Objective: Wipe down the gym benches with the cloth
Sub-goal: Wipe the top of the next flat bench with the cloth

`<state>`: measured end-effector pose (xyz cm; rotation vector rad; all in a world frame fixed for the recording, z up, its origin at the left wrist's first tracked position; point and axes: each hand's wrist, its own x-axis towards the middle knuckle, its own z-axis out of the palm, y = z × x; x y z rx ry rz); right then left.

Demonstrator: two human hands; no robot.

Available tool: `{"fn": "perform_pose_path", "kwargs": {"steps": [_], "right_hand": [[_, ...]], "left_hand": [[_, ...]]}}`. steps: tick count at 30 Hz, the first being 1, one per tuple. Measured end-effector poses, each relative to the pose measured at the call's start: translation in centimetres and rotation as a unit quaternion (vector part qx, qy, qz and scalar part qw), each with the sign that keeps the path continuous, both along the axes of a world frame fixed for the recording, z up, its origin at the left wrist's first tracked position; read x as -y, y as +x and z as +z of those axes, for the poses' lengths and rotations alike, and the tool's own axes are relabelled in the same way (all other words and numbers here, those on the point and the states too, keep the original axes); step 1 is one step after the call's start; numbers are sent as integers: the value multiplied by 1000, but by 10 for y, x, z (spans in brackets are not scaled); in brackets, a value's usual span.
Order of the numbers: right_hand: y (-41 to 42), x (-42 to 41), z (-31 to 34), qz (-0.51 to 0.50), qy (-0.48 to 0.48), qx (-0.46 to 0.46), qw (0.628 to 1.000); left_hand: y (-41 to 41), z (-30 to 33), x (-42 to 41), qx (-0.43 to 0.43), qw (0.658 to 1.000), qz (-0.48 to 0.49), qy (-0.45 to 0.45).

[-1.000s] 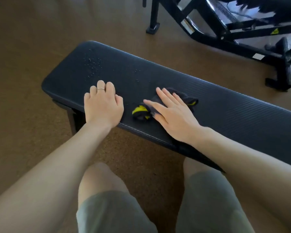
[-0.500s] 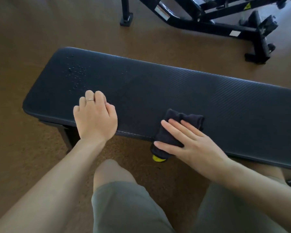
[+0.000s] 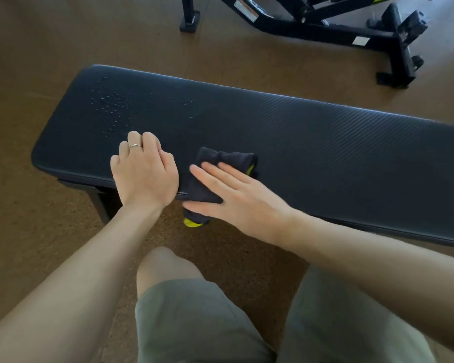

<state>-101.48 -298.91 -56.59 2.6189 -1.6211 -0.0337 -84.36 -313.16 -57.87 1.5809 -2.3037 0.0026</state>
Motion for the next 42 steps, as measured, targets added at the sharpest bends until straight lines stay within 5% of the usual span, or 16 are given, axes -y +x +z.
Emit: {"fn": "perform_pose_path", "kwargs": {"steps": [6,17,26,37,42], "right_hand": [[-99,-93,21,-17,20,-53,998],[-7,18,4,10,-10,30,999],[-90,-81,1,-64,15,70,995],[-8,142,6,-197,15,155,968],[-6,119,5,-165,16,164,972]], "left_hand": [[-1,0,0,-13,1000,1,9],[1,-1,2,-1,1000,-15,-11],[-1,1,2,7,1000,-13,-1],[-2,9,15,65,997,-16,38],[3,17,21,68,994,-40,72]]}}
